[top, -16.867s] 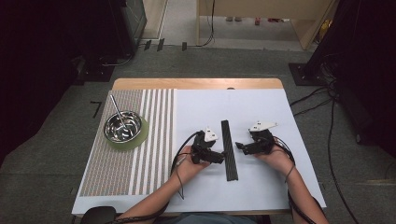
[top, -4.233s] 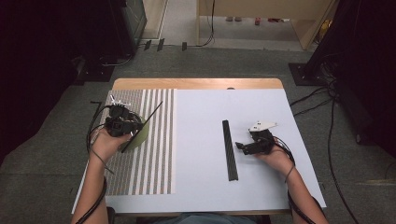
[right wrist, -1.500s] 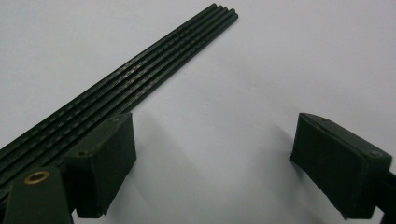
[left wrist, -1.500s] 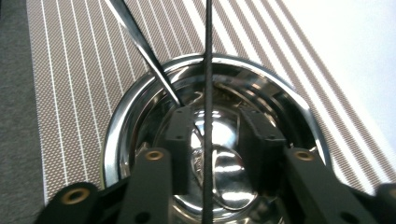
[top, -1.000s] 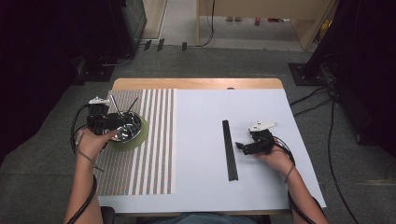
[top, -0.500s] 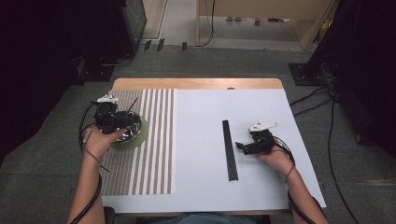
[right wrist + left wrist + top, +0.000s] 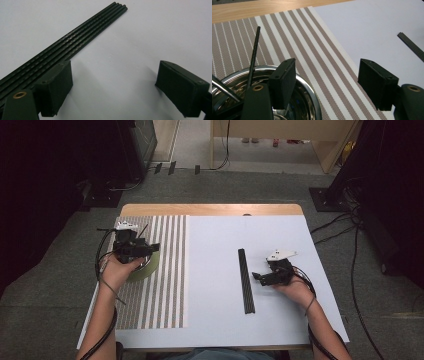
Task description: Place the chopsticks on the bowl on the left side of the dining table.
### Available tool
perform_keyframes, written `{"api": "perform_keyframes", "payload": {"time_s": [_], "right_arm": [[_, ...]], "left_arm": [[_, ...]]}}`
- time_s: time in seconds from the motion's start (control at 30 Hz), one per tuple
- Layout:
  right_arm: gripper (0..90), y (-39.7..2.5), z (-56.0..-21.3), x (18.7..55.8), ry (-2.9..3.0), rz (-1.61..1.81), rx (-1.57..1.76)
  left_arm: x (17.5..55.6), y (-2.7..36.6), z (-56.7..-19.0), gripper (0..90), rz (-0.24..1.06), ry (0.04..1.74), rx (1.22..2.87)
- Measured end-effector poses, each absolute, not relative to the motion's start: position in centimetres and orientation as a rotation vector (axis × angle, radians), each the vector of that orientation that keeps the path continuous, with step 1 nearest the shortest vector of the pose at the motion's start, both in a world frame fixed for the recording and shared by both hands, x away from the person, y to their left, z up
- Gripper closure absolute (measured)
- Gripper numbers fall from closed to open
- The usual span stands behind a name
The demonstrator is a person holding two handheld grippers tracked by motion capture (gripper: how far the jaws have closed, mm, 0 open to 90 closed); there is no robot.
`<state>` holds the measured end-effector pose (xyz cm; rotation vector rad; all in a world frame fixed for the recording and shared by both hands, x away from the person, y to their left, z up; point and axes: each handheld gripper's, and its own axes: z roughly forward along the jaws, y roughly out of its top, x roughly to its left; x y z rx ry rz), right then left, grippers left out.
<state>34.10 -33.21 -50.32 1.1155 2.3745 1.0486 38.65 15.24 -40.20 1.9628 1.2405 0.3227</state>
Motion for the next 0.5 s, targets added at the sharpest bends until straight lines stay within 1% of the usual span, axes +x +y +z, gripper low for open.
{"api": "perform_keyframes", "payload": {"time_s": [0.27,0.5], "right_arm": [[13.3,-33.2,-50.3,34.1,2.375,1.048,1.114],[13.3,-33.2,-50.3,34.1,2.375,1.047,1.114]], "left_arm": [[38.6,13.7,-40.6,30.5,0.312,1.221,1.982],[38.5,12.2,-41.1,29.6,0.327,1.21,2.004]]}}
